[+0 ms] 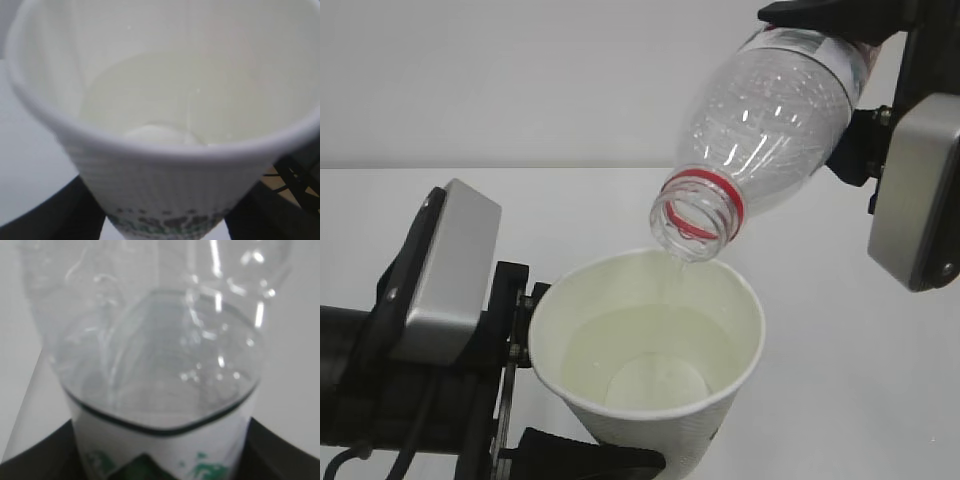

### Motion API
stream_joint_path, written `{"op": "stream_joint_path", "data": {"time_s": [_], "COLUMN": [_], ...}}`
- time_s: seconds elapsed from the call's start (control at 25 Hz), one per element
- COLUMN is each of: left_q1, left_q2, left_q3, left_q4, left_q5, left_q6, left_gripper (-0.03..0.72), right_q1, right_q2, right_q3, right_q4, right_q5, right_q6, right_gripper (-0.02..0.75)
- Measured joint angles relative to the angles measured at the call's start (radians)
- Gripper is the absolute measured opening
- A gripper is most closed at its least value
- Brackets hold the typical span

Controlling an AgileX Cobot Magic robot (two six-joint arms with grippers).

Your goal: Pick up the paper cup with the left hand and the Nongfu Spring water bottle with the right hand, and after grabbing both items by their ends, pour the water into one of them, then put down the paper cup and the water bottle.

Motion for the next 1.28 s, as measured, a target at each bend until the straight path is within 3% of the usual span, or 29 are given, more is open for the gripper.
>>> {"op": "stream_joint_path", "data": {"time_s": [0.72, 1.28], "left_q1": [0.000, 0.000], "left_q2": [0.000, 0.000], "left_q3": [0.000, 0.000], "left_q4": [0.001, 0.002], "left_q5": [0.001, 0.001], "left_q6": [0.000, 0.000], "left_gripper": [0.490, 0.490], "right_q1": [0.000, 0.000], "right_q2": [0.000, 0.000], "right_q3": [-0.002, -0.002], "right_q4": [0.002, 0.004], "right_q5": [-0.002, -0.002], "right_q6": [0.184, 0.442], "right_gripper": [0.468, 0.468]}}
